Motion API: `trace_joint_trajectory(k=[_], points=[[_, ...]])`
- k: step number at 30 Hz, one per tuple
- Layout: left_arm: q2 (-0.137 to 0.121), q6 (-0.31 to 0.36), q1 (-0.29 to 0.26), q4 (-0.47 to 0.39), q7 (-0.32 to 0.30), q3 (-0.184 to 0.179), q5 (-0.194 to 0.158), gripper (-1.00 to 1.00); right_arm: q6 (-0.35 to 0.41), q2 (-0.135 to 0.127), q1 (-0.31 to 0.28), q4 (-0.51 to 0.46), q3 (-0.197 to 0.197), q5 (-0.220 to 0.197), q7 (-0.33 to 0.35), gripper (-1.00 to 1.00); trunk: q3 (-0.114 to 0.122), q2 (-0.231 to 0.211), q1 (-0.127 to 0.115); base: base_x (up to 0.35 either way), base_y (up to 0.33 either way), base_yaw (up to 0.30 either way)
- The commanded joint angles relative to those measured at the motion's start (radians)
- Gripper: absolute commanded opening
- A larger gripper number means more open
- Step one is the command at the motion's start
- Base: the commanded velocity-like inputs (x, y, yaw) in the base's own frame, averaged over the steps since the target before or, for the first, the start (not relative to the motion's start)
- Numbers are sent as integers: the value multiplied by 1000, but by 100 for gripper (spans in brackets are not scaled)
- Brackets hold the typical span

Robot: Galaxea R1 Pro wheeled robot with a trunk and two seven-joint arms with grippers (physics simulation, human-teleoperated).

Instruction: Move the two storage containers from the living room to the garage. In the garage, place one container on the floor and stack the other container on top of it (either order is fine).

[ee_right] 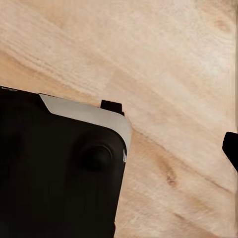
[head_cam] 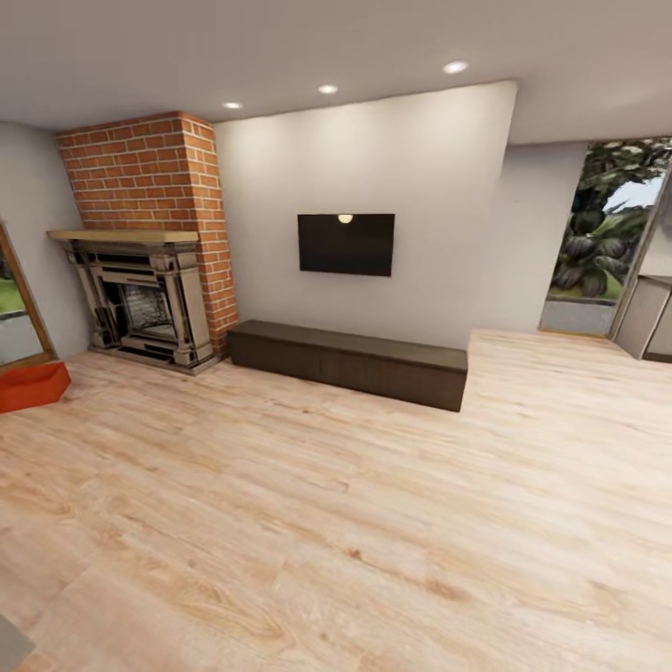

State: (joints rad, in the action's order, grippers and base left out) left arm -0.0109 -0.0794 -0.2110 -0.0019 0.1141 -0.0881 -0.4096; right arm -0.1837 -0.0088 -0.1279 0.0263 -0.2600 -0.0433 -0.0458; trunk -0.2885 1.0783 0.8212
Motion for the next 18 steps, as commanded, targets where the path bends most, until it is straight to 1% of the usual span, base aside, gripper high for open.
trace_joint_trajectory(k=[1,18], points=[[0,-2,-1,0,2,-9,-8,100,-6,-1,-1,3,-8,-5,-3,100,-1,1,1,322,0,175],[-1,-3,-1,0,3,-9,-8,100,-7,-4,-1,3,-7,-6,-2,100,-1,1,1,322,0,261]])
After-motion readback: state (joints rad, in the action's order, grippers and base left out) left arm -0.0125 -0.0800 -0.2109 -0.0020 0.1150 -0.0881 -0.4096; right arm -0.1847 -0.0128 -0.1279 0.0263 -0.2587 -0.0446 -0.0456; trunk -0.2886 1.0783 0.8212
